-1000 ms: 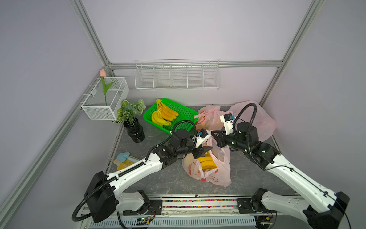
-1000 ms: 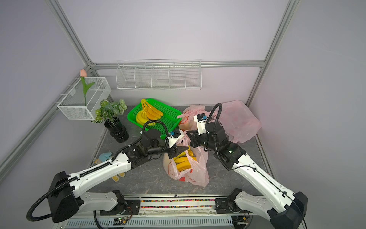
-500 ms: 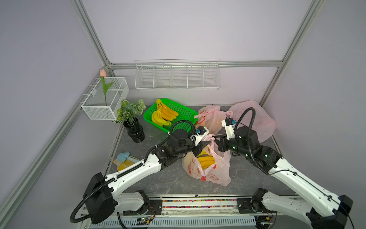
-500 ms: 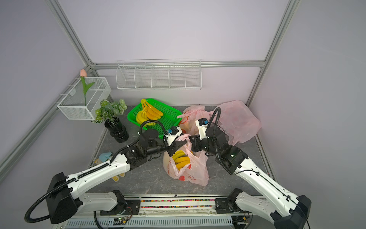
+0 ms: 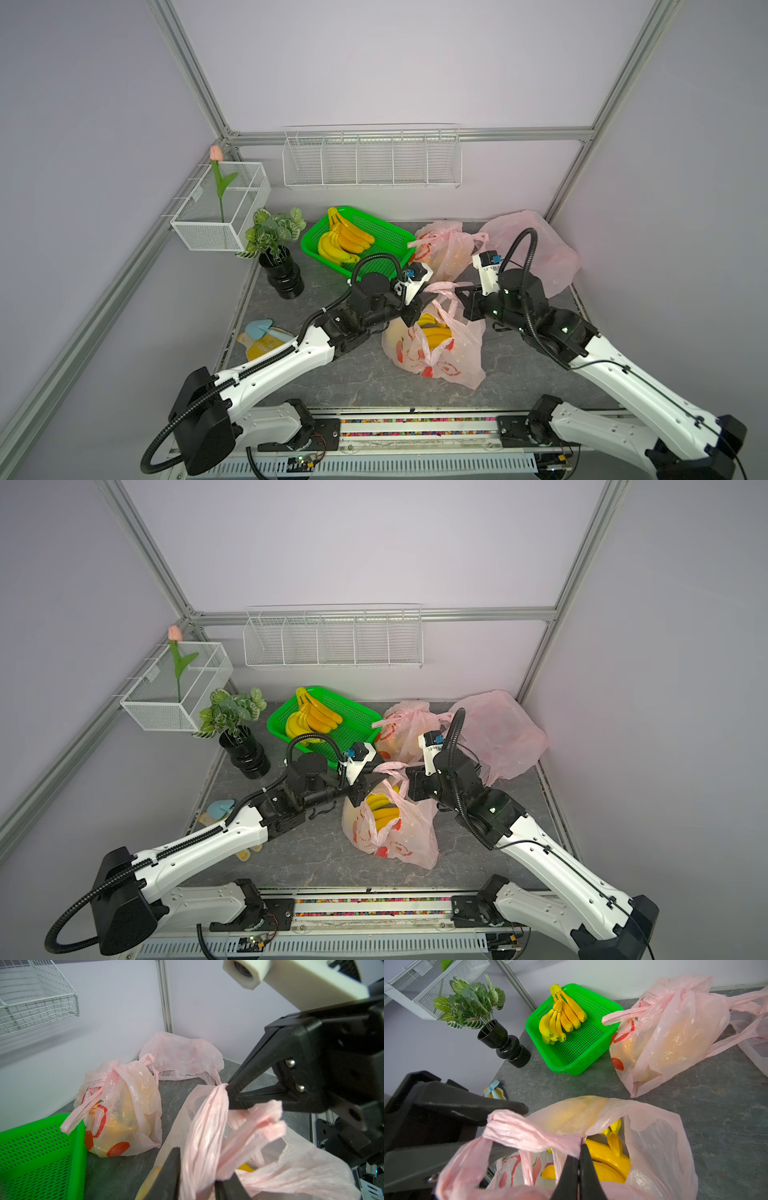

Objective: Place the banana into a plastic bag & tie a knot
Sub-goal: Cross the plastic bag at the center of the board.

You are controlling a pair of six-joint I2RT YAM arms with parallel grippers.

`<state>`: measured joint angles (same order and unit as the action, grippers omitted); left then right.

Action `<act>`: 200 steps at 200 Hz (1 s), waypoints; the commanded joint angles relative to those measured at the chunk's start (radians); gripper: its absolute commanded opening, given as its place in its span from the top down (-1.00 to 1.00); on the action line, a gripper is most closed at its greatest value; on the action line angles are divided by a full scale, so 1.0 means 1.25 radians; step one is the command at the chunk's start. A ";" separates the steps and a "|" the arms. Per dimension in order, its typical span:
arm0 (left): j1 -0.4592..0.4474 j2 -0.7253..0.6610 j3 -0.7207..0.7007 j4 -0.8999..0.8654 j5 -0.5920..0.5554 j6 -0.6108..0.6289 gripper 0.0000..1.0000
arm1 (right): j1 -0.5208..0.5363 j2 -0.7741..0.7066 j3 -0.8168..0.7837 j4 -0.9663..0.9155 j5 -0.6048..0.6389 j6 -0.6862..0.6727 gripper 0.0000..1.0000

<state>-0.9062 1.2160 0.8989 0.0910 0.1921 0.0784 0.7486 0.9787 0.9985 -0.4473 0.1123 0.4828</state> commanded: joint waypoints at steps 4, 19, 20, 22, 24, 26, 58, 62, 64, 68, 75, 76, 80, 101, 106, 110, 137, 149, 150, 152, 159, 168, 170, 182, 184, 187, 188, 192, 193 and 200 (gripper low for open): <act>-0.003 -0.020 -0.011 0.036 -0.025 -0.016 0.30 | 0.025 0.005 0.034 -0.014 0.017 -0.037 0.87; -0.003 -0.016 -0.001 0.031 -0.017 -0.012 0.26 | 0.039 0.021 0.045 -0.015 0.017 -0.043 0.87; -0.003 -0.015 0.000 0.030 -0.017 -0.011 0.26 | 0.039 0.022 0.046 -0.015 0.017 -0.043 0.87; -0.003 -0.013 0.003 0.028 -0.017 -0.010 0.26 | 0.042 0.024 0.047 -0.013 0.017 -0.044 0.87; -0.003 -0.012 0.004 0.026 -0.019 -0.010 0.26 | 0.043 0.025 0.047 -0.012 0.017 -0.046 0.87; -0.003 -0.011 0.006 0.023 -0.020 -0.009 0.26 | 0.045 0.026 0.047 -0.011 0.017 -0.045 0.87; -0.003 -0.005 0.021 0.005 -0.055 -0.014 0.26 | 0.058 0.029 0.048 -0.018 0.038 -0.055 0.87; -0.003 -0.007 0.020 0.007 -0.052 -0.013 0.26 | 0.058 0.029 0.047 -0.021 0.044 -0.055 0.87; -0.003 -0.007 0.020 0.008 -0.049 -0.014 0.26 | 0.058 0.029 0.047 -0.022 0.046 -0.056 0.87; -0.003 -0.010 0.019 0.009 -0.042 -0.014 0.24 | 0.058 0.029 0.046 -0.026 0.051 -0.057 0.87; -0.003 -0.014 0.019 0.010 -0.025 -0.014 0.23 | 0.058 0.030 0.045 -0.032 0.061 -0.058 0.87; -0.003 -0.014 0.018 0.010 -0.022 -0.014 0.23 | 0.058 0.030 0.045 -0.032 0.062 -0.058 0.87; -0.003 -0.015 0.018 0.011 -0.010 -0.014 0.22 | 0.058 0.031 0.045 -0.037 0.067 -0.060 0.87; -0.003 -0.023 0.026 0.012 0.099 -0.015 0.21 | 0.070 0.037 0.056 -0.052 0.108 -0.078 0.86; -0.003 -0.026 0.027 0.015 0.128 -0.016 0.21 | 0.074 0.040 0.059 -0.054 0.117 -0.084 0.87; -0.003 -0.027 0.027 0.020 0.144 -0.015 0.21 | 0.079 0.042 0.062 -0.055 0.121 -0.087 0.86; -0.003 -0.015 0.042 0.008 0.146 -0.017 0.21 | 0.094 0.058 0.079 -0.044 0.118 -0.092 0.86; -0.003 -0.008 0.050 -0.004 0.120 -0.016 0.21 | 0.099 0.065 0.085 -0.043 0.120 -0.094 0.87; -0.003 -0.007 0.051 -0.005 0.118 -0.015 0.21 | 0.100 0.065 0.086 -0.043 0.120 -0.094 0.87; -0.003 -0.007 0.052 -0.009 0.113 -0.015 0.21 | 0.101 0.066 0.086 -0.042 0.120 -0.094 0.86; -0.004 -0.003 0.056 -0.019 0.095 -0.013 0.21 | 0.102 0.066 0.086 -0.041 0.121 -0.093 0.87; -0.003 -0.001 0.059 -0.028 0.064 -0.017 0.22 | 0.103 0.065 0.084 -0.039 0.123 -0.095 0.87; -0.003 -0.001 0.059 -0.028 0.058 -0.019 0.22 | 0.103 0.065 0.084 -0.039 0.123 -0.095 0.87; -0.003 -0.007 0.057 -0.033 0.021 -0.028 0.25 | 0.103 0.061 0.078 -0.039 0.126 -0.097 0.87; -0.003 -0.008 0.056 -0.034 0.015 -0.030 0.25 | 0.103 0.060 0.078 -0.040 0.127 -0.097 0.87; -0.003 -0.011 0.054 -0.032 0.009 -0.031 0.26 | 0.103 0.059 0.076 -0.041 0.128 -0.096 0.87; -0.003 -0.012 0.054 -0.032 0.007 -0.031 0.27 | 0.103 0.059 0.076 -0.041 0.128 -0.097 0.87; -0.003 -0.015 0.050 -0.028 0.000 -0.033 0.28 | 0.103 0.058 0.074 -0.043 0.130 -0.097 0.87; -0.003 -0.015 0.050 -0.027 -0.001 -0.033 0.28 | 0.104 0.057 0.073 -0.043 0.130 -0.097 0.87; -0.003 -0.022 0.042 -0.018 -0.009 -0.034 0.32 | 0.103 0.054 0.068 -0.044 0.130 -0.099 0.86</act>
<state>-0.9085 1.2072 0.9436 0.0761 0.2592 0.0555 0.8726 1.0561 1.0882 -0.5007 0.2497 0.3801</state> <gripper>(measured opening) 0.364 0.069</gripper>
